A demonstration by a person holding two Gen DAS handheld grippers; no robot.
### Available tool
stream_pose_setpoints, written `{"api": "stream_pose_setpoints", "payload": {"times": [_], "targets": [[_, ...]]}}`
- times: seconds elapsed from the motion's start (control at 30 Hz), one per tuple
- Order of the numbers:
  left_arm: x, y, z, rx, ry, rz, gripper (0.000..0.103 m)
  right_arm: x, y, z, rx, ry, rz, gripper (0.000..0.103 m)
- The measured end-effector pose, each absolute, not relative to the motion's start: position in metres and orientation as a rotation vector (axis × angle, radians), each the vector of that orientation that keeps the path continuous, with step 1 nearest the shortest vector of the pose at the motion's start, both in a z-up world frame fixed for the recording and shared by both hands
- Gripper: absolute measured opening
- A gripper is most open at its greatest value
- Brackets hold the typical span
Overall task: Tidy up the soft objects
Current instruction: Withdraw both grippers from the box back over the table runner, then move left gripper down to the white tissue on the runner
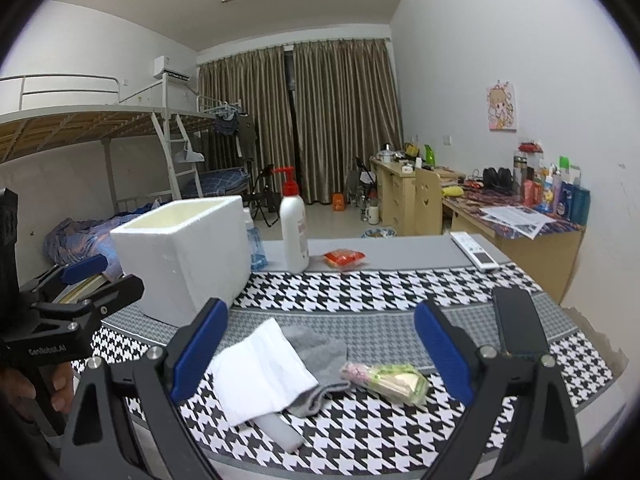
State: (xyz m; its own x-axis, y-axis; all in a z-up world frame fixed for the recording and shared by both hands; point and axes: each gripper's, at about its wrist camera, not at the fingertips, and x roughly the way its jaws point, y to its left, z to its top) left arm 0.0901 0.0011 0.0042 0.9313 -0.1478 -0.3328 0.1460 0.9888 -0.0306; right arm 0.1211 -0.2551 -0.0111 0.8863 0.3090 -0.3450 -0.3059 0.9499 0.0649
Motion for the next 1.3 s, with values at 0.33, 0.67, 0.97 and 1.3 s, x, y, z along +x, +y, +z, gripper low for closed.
{"api": "stream_pose_setpoints", "payload": {"times": [0.33,0.67,0.97,1.3], "targets": [[0.099,-0.009,-0.013,-0.004,0.391,-0.162,0.102,0.124,-0.270,-0.028,0.021,0.415,0.271,0.097],[0.109,-0.021,-0.028,-0.009,0.453,-0.193,0.102,0.131,-0.279,-0.040,0.019,0.460,0.247,0.097],[0.121,-0.028,-0.041,-0.015,0.521,-0.203,0.102,0.142,-0.286,-0.049,0.014,0.498,0.242,0.097],[0.138,-0.036,-0.054,-0.019,0.599,-0.216,0.102,0.155,-0.287,-0.058,0.001,0.553,0.241,0.097]]}}
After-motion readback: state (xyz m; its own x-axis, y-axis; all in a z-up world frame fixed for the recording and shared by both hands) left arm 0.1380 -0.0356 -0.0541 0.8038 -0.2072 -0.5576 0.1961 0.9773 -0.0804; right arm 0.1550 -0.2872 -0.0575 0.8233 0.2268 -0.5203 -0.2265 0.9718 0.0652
